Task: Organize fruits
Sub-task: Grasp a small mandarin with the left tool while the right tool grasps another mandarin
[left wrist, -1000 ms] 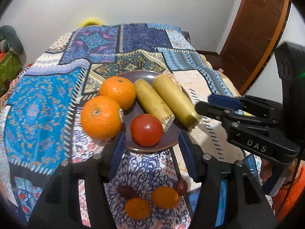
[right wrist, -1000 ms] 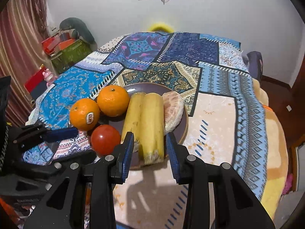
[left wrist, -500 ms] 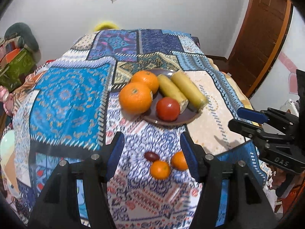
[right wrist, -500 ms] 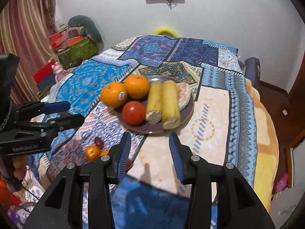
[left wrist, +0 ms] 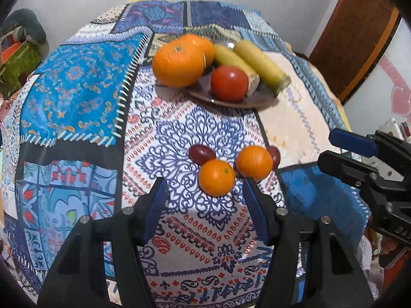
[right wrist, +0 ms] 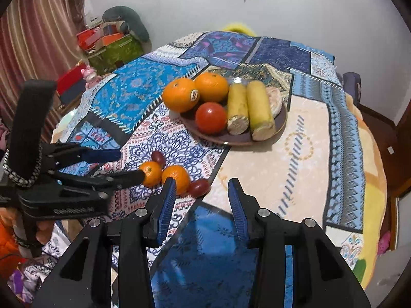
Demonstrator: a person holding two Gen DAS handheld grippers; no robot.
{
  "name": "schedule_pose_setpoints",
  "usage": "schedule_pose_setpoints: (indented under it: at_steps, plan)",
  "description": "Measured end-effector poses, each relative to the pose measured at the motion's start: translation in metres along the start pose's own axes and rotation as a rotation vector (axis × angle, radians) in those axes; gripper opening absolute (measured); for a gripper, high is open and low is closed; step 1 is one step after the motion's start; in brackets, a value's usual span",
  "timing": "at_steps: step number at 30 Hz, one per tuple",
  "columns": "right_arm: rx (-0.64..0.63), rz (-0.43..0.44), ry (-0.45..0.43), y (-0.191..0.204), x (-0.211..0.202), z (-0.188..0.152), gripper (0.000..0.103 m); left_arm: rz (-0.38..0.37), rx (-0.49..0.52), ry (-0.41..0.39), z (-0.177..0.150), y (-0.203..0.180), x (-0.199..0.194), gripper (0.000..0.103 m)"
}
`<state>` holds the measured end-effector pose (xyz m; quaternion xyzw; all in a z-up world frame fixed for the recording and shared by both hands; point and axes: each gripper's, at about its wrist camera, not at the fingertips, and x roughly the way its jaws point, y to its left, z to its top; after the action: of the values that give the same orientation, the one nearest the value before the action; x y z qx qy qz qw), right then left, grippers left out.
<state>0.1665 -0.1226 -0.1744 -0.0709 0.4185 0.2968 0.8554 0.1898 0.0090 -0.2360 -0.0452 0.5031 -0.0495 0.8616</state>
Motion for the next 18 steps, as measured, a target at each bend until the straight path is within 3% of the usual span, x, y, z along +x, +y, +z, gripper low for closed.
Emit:
schedule_pose_setpoints:
  at_steps: [4, 8, 18]
  plan:
    - [-0.003, 0.012, 0.016, 0.003, 0.006, -0.003, 0.039, -0.031, 0.006, 0.022, 0.0, -0.003, 0.009, 0.054]
    - [-0.004, 0.021, 0.025, 0.006, 0.012, -0.002, 0.039, -0.053, 0.009, 0.027, 0.002, -0.004, 0.015, 0.033]
    - [-0.037, 0.051, 0.053, 0.023, 0.033, 0.006, 0.039, -0.064, -0.037, -0.011, -0.004, 0.02, 0.0, 0.032]
